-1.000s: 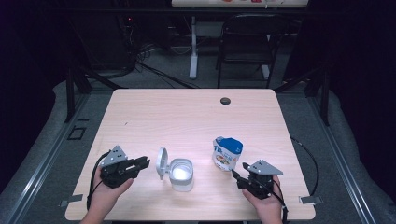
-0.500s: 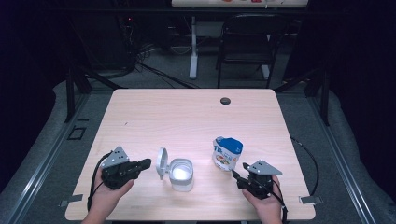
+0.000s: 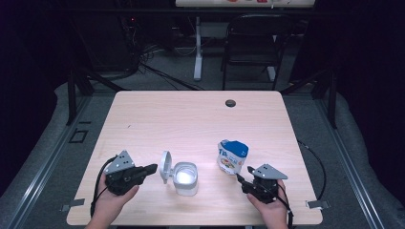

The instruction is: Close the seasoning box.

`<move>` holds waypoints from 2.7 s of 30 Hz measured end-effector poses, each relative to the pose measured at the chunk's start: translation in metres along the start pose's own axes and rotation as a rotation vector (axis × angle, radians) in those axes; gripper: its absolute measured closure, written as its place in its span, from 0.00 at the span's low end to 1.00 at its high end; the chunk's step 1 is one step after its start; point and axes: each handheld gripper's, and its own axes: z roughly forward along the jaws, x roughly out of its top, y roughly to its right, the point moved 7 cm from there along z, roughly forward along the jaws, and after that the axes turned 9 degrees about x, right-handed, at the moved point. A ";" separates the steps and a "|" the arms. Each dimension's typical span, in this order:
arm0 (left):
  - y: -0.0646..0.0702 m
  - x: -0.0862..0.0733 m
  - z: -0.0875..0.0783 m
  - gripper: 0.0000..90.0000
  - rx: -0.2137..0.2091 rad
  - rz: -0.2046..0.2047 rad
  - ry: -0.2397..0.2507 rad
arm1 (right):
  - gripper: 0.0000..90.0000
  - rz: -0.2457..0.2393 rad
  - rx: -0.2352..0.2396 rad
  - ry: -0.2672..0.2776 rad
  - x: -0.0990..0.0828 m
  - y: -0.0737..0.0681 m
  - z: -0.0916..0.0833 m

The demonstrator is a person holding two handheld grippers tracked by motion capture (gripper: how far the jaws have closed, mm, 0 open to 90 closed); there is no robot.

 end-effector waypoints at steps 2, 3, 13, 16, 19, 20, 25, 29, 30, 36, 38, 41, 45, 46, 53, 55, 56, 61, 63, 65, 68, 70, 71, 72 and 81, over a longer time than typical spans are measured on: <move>0.002 0.001 0.000 1.00 -0.002 0.002 0.003 | 0.54 0.001 0.002 0.005 0.000 0.000 0.000; 0.003 0.001 0.000 1.00 0.000 0.005 -0.001 | 0.54 0.001 0.001 0.005 0.000 0.000 0.000; 0.007 0.003 0.001 1.00 -0.010 0.009 0.006 | 0.54 -0.002 0.003 0.000 0.000 0.000 0.002; 0.007 0.003 0.001 1.00 -0.012 0.011 0.007 | 0.54 -0.002 0.005 0.002 0.000 -0.001 0.003; 0.008 0.003 0.001 1.00 -0.016 0.013 0.002 | 0.54 0.002 0.003 0.002 0.000 0.000 0.003; 0.009 0.003 0.002 1.00 -0.017 0.013 0.002 | 0.54 0.001 0.002 0.004 0.000 0.000 0.003; 0.011 0.003 0.004 1.00 -0.019 0.014 0.004 | 0.54 0.001 0.004 0.002 0.000 0.000 0.003; 0.012 0.003 0.004 1.00 -0.022 0.021 0.000 | 0.54 0.003 0.005 0.003 -0.001 0.000 0.003; 0.012 0.003 0.004 1.00 -0.023 0.020 0.000 | 0.54 0.005 0.007 0.004 -0.001 0.000 0.003; 0.016 0.004 0.005 1.00 -0.033 0.026 -0.002 | 0.54 0.003 0.005 0.000 -0.001 0.000 0.003; 0.018 0.004 0.006 1.00 -0.034 0.030 0.002 | 0.54 0.001 0.005 0.002 -0.001 0.000 0.003; 0.022 0.003 0.008 1.00 -0.038 0.041 -0.010 | 0.54 0.002 0.004 0.000 -0.001 0.000 0.003; 0.030 0.003 0.012 1.00 -0.063 0.056 -0.016 | 0.54 0.004 0.007 0.000 -0.001 0.000 0.003; 0.032 0.002 0.012 1.00 -0.068 0.061 -0.020 | 0.54 0.004 0.007 -0.001 -0.001 0.000 0.003; 0.030 0.003 0.011 1.00 -0.059 0.057 -0.006 | 0.54 0.001 0.006 0.005 -0.001 0.000 0.003; 0.029 0.003 0.010 1.00 -0.056 0.060 -0.012 | 0.54 0.002 0.006 0.003 -0.001 0.000 0.003; 0.028 0.003 0.010 1.00 -0.054 0.055 -0.008 | 0.54 0.003 0.007 0.003 -0.001 0.000 0.003; 0.024 0.003 0.008 1.00 -0.047 0.045 -0.003 | 0.54 0.001 0.005 0.000 -0.001 0.000 0.003; 0.022 0.003 0.007 1.00 -0.042 0.043 -0.003 | 0.54 0.000 0.006 -0.001 -0.001 0.000 0.003; 0.020 0.003 0.006 1.00 -0.037 0.039 -0.003 | 0.54 0.000 0.006 -0.001 -0.001 0.000 0.003; 0.015 0.003 0.004 1.00 -0.021 0.036 0.001 | 0.54 0.000 0.006 0.000 -0.001 0.000 0.003; 0.013 0.003 0.003 1.00 -0.022 0.028 0.001 | 0.54 0.000 0.006 0.001 0.000 0.000 0.003; 0.010 0.002 0.003 1.00 -0.016 0.026 0.003 | 0.54 -0.002 0.006 0.003 0.000 0.000 0.003; 0.008 0.001 0.003 1.00 -0.011 0.022 0.001 | 0.54 -0.003 0.006 0.003 0.000 0.000 0.003; -0.018 -0.014 0.008 0.98 0.034 -0.040 -0.023 | 0.54 -0.001 0.006 0.001 0.000 0.001 0.002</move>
